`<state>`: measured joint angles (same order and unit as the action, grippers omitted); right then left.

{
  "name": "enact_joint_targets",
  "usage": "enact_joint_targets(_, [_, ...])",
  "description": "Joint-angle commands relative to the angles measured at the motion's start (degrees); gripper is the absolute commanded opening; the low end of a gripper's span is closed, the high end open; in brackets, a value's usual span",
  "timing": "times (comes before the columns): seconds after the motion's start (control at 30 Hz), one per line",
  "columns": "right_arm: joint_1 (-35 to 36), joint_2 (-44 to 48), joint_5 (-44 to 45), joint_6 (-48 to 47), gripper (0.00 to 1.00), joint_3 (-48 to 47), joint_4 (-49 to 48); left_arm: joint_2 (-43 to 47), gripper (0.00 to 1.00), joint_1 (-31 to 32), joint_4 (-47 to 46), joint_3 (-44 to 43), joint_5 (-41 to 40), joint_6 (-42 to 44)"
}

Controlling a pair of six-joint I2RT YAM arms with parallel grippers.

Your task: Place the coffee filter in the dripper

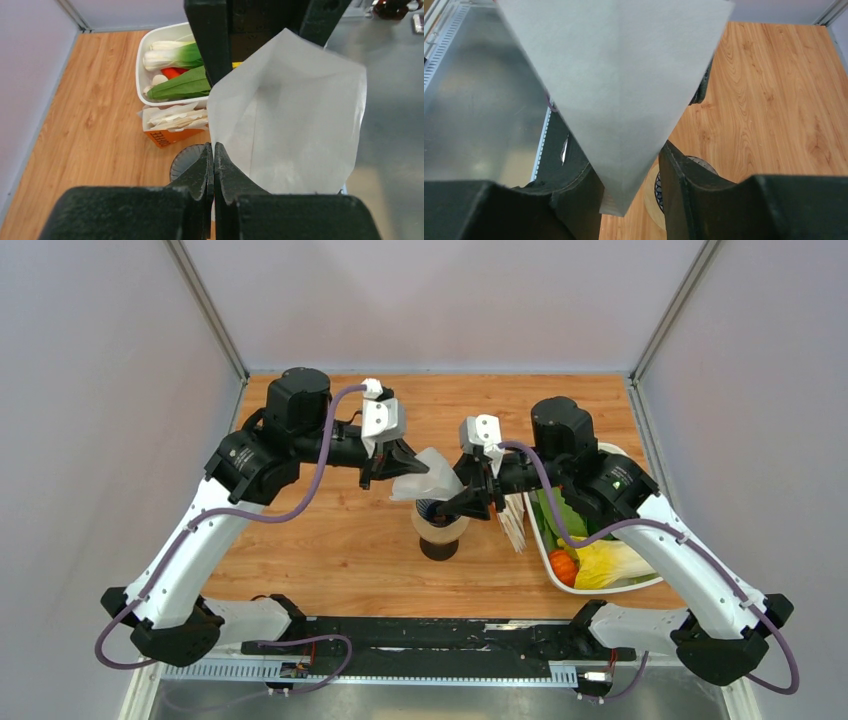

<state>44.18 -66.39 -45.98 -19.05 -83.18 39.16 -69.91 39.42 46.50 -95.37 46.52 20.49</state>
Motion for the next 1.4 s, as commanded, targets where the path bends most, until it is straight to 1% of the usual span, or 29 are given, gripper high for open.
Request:
enact_joint_targets(0.0, [0.4, 1.4, 2.1, -6.9, 0.42, 1.3, 2.3, -1.5, 0.00, 0.3, -2.3, -3.2, -3.7, -10.4])
enact_joint_targets(0.07, [0.5, 2.2, 5.7, -9.6, 0.39, 1.9, 3.2, -3.3, 0.00, 0.3, -0.5, -5.1, -4.7, -15.3])
enact_joint_targets(0.13, [0.5, 3.0, 9.6, -11.5, 0.39, 2.4, 3.4, -4.7, 0.00, 0.3, 1.5, -6.9, -5.7, -20.9])
enact_joint_targets(0.17, [0.5, 3.2, 11.5, -12.4, 0.45, 2.6, 3.6, -4.8, 0.00, 0.3, 1.7, -6.7, -6.2, -22.6])
enact_joint_targets(0.23, [0.5, 4.1, 15.7, -14.0, 0.63, 3.0, 4.2, -3.9, 0.00, 0.3, 1.2, -5.1, -7.2, -25.4])
enact_joint_targets(0.27, [0.5, 4.8, 18.2, -14.3, 0.68, 3.4, 4.4, -3.2, 0.00, 0.3, 1.2, -4.6, -7.9, -26.8])
enact_joint_targets(0.37, [0.2, 7.7, 25.1, -14.7, 0.75, 5.2, 4.0, -2.7, 0.00, 0.2, 4.4, -2.4, -11.4, -30.1])
enact_joint_targets(0.47, [0.2, 11.4, 30.0, -13.9, 0.81, 7.9, 2.5, -1.8, 0.00, 0.2, 5.7, 1.2, -15.2, -37.4])
enact_joint_targets(0.57, [0.1, 13.9, 33.7, -12.1, 0.92, 9.7, 1.6, -2.3, 0.00, 0.3, 8.9, 2.4, -18.6, -42.7])
enact_joint_targets(0.63, [-0.7, 14.4, 34.7, -10.0, 0.99, 9.5, 1.6, -3.6, 0.00, 0.3, 11.1, 2.8, -21.3, -44.5])
enact_joint_targets(0.73, [-3.5, 14.7, 33.4, -7.1, 1.00, 8.9, 1.6, -4.9, 0.00, 0.3, 14.4, 2.9, -24.3, -45.3])
enact_joint_targets(0.87, [-4.6, 14.2, 32.0, -3.8, 1.00, 8.4, 1.4, -6.9, 0.00, 0.4, 16.4, 3.6, -26.3, -45.4])
enact_joint_targets(0.97, [-5.2, 13.2, 30.0, -0.8, 1.00, 7.8, 1.2, -9.2, 0.00, 0.6, 16.3, 4.4, -27.6, -45.4])
enact_joint_targets(1.07, [-5.3, 12.2, 28.7, 1.3, 1.00, 7.7, 0.5, -11.8, 0.00, 0.8, 15.3, 3.1, -30.0, -45.5])
enact_joint_targets(1.17, [-5.2, 11.2, 28.1, 2.8, 0.99, 7.5, -0.1, -15.0, 0.00, 2.0, 14.8, 1.6, -31.6, -45.7])
enact_joint_targets(1.3, [-5.3, 10.3, 27.0, 3.5, 0.98, 7.4, -0.4, -17.7, 0.00, 2.8, 14.1, 2.4, -33.2, -45.9])
enact_joint_targets(1.37, [-5.4, 10.3, 25.9, 3.4, 0.97, 7.9, -0.5, -18.3, 0.12, 2.8, 13.6, 2.8, -32.4, -45.3])
